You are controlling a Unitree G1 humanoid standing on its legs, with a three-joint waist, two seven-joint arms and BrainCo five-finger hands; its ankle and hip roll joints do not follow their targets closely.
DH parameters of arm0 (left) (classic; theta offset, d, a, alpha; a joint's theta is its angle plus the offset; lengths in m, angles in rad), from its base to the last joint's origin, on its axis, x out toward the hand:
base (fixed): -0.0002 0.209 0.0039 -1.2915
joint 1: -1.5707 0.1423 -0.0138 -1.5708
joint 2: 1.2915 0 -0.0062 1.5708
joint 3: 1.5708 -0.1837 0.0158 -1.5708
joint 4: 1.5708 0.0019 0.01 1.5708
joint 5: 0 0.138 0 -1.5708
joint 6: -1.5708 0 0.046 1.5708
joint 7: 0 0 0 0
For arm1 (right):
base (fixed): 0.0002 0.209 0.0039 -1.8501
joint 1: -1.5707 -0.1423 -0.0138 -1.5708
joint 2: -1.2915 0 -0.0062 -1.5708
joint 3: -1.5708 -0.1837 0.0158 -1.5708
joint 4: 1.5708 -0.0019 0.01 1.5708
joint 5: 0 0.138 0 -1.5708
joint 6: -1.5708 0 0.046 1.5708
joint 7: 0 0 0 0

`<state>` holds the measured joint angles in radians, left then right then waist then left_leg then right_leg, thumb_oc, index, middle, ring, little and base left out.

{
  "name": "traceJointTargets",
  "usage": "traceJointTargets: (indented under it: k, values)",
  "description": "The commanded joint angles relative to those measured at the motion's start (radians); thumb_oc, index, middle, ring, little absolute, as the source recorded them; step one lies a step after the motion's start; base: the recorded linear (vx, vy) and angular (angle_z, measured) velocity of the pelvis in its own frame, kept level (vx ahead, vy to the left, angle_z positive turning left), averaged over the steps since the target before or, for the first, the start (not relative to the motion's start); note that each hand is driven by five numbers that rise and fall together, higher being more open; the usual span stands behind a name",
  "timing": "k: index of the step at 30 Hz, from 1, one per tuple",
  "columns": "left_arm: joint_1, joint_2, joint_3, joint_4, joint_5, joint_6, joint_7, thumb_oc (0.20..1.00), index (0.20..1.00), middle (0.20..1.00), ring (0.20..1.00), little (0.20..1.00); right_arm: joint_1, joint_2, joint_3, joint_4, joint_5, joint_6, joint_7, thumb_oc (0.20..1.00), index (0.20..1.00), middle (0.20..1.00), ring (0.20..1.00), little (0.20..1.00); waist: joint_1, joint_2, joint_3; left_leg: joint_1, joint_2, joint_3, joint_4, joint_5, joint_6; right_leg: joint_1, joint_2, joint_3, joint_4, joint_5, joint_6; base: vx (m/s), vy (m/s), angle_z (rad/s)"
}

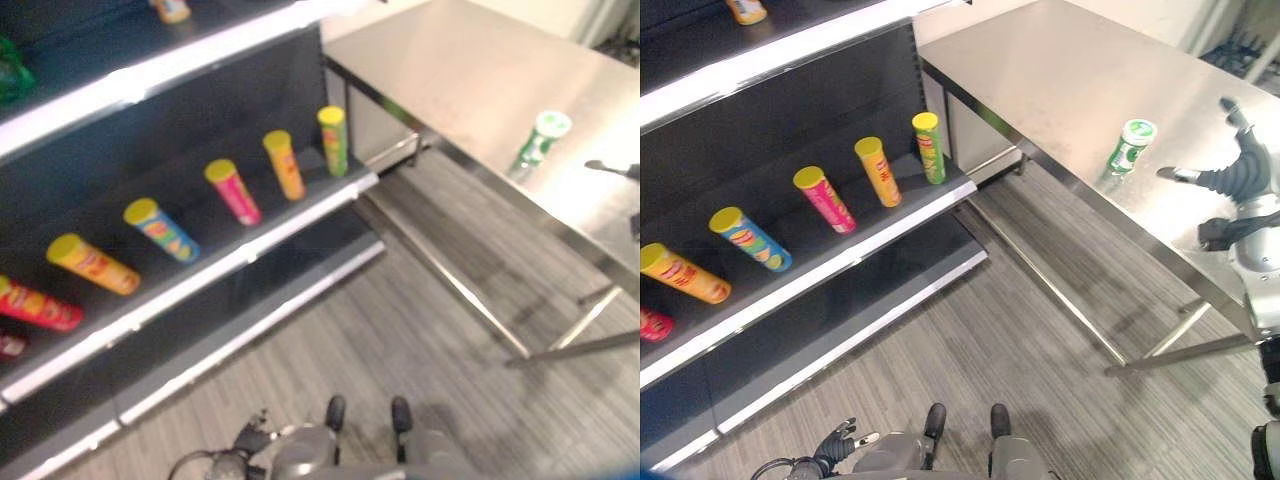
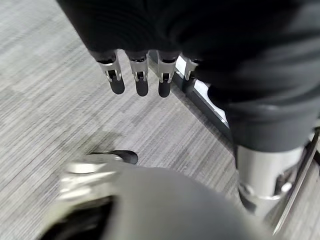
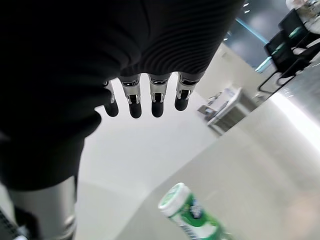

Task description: Put the goods on the table back onto the shelves and tidy them up.

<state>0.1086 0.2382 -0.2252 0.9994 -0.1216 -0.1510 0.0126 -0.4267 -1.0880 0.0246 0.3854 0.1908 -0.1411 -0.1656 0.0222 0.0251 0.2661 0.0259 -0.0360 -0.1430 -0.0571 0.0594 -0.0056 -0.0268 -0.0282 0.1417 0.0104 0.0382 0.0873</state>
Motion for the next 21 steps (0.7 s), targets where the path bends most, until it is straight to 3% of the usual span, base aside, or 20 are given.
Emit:
traceJointTargets:
  k: [1, 3, 5, 11, 21]
  values:
    - [-0.105, 0.155, 0.161, -0.059, -0.076, 0.020, 0.075, 1.000, 1.000, 1.000, 1.000, 1.000, 0.213, 0.188, -0.257, -0.094, -0.017, -0.007, -0.090, 1.000, 1.000, 1.000, 1.000, 1.000, -0.017, -0.105, -0.090, 0.008, 0.076, 0.102, -0.030, -0.120, -0.052, -0.085, -0.082, -0.211, 0.175, -0.036, 0.082, 0.00, 0.087, -0.15]
    - [-0.104, 0.156, 0.159, -0.058, -0.068, 0.018, 0.073, 1.000, 1.000, 1.000, 1.000, 1.000, 0.222, 0.184, -0.270, -0.086, -0.016, -0.005, -0.090, 1.000, 1.000, 1.000, 1.000, 1.000, -0.022, -0.106, -0.092, 0.002, 0.074, 0.095, -0.030, -0.113, -0.053, -0.061, -0.073, -0.194, 0.133, -0.033, 0.094, 0.00, 0.022, 0.11]
    - [-0.100, 0.149, 0.162, -0.047, -0.063, 0.020, 0.062, 1.000, 1.000, 1.000, 1.000, 1.000, 0.237, 0.174, -0.285, -0.091, -0.021, -0.005, -0.093, 1.000, 1.000, 1.000, 1.000, 1.000, -0.023, -0.113, -0.097, 0.010, 0.069, 0.093, -0.030, -0.114, -0.056, -0.035, -0.053, -0.178, 0.050, -0.055, 0.078, 0.03, -0.013, -0.01]
    - [-0.061, 0.125, 0.176, -0.027, -0.060, 0.018, 0.048, 1.000, 1.000, 1.000, 1.000, 1.000, 0.265, 0.148, -0.324, -0.099, -0.031, -0.012, -0.088, 1.000, 1.000, 1.000, 1.000, 1.000, -0.017, -0.127, -0.132, 0.023, 0.073, 0.110, -0.030, -0.125, -0.065, 0.042, -0.037, -0.186, -0.090, -0.033, 0.065, 0.04, -0.036, -0.07]
    - [-0.056, 0.109, 0.162, -0.049, -0.050, 0.017, 0.039, 1.000, 1.000, 1.000, 1.000, 1.000, 0.293, 0.122, -0.335, -0.185, -0.060, -0.020, -0.062, 1.000, 1.000, 1.000, 1.000, 1.000, -0.032, -0.120, -0.142, 0.047, 0.092, 0.130, -0.030, -0.130, -0.076, 0.065, -0.028, -0.186, -0.088, -0.052, 0.057, 0.02, -0.044, -0.02]
